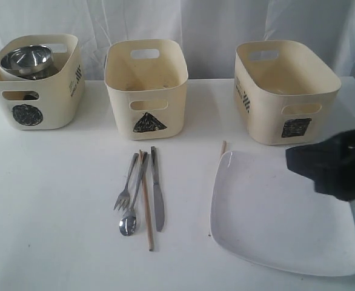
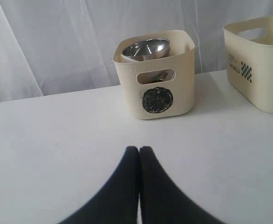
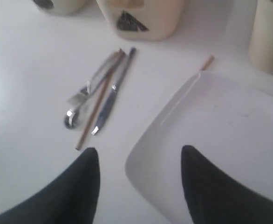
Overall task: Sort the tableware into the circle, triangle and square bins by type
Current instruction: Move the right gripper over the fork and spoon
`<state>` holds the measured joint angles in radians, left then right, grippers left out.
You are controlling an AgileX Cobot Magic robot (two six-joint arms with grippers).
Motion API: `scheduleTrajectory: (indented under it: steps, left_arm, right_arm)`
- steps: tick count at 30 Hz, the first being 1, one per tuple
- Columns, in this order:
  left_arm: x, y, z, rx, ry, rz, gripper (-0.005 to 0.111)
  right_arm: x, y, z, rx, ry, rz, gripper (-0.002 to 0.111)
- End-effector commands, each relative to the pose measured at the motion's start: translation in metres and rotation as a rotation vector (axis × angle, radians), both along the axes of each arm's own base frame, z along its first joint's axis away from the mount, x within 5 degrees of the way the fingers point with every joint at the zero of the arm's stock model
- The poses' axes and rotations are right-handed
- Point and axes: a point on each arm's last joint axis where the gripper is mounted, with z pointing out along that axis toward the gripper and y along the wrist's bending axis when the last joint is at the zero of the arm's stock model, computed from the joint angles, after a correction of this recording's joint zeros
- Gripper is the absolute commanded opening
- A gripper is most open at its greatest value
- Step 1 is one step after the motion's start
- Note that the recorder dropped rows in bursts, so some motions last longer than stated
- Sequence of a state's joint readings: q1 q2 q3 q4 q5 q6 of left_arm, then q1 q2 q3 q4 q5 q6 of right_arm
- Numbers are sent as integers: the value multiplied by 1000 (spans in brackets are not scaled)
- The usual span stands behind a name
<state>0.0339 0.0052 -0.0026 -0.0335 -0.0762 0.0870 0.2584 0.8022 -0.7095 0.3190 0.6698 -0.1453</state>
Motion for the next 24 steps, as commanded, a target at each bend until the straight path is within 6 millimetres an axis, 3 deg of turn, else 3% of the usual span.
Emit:
scheduleTrajectory:
  steps: [1,6,12,16,24]
  left_arm:
    - [0,0,0,2,-9,1,0]
    - [0,0,0,2,-9,1,0]
    - [0,0,0,2,-9,1,0]
    - [0,0,0,2,-9,1,0]
    - [0,0,0,2,-9,1,0]
  right_arm:
    - [59,24,-3,-187,140,27,51]
    - [125,96,-17,-314,259,68,53]
    - [170,172,-38,-374,268,117,65]
    - [195,194,-71,-410,356,39,65]
    - [225,216,-110,-421,436,-55,65]
